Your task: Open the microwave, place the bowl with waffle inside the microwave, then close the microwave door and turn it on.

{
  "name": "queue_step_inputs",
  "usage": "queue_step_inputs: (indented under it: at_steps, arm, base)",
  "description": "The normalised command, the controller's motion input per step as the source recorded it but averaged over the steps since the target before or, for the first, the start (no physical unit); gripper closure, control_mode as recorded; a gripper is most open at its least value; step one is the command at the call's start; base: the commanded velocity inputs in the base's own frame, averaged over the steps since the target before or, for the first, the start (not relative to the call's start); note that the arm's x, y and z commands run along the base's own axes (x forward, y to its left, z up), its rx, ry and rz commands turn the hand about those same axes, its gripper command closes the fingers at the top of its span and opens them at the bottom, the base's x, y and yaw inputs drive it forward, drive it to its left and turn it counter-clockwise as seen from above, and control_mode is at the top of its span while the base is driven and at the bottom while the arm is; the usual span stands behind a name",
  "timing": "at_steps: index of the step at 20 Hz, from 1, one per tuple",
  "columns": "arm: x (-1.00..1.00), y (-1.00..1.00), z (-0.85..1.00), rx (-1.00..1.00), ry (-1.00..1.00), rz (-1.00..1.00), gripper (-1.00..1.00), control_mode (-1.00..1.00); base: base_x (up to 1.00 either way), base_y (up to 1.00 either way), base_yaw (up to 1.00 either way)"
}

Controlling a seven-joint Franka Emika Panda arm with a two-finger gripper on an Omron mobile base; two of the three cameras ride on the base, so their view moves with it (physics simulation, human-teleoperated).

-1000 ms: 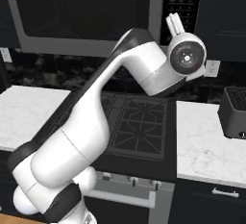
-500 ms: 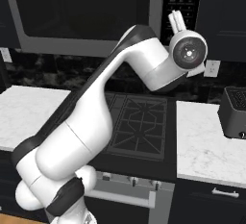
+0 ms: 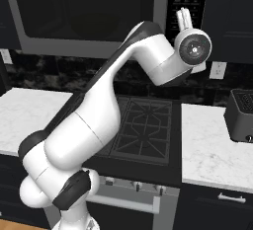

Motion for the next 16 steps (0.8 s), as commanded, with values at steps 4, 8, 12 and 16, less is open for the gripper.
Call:
queue_step_inputs:
  at_steps: [4, 8, 12, 16]
  arm:
    - [0.38, 0.0, -0.06, 0.17, 0.0, 0.0, 1.0, -1.0]
    - [0.34, -0.01, -0.11, 0.17, 0.0, 0.0, 1.0, -1.0]
    - [0.44, -0.01, -0.06, 0.17, 0.0, 0.0, 1.0, -1.0]
    - [0.37, -0.16, -0.09, 0.19, 0.0, 0.0, 1.0, -1.0]
  base:
    - [0.0, 0.0, 0.0]
    - [0.0, 0.0, 0.0]
    - [0.0, 0.0, 0.0]
    - [0.0, 0.0, 0.0]
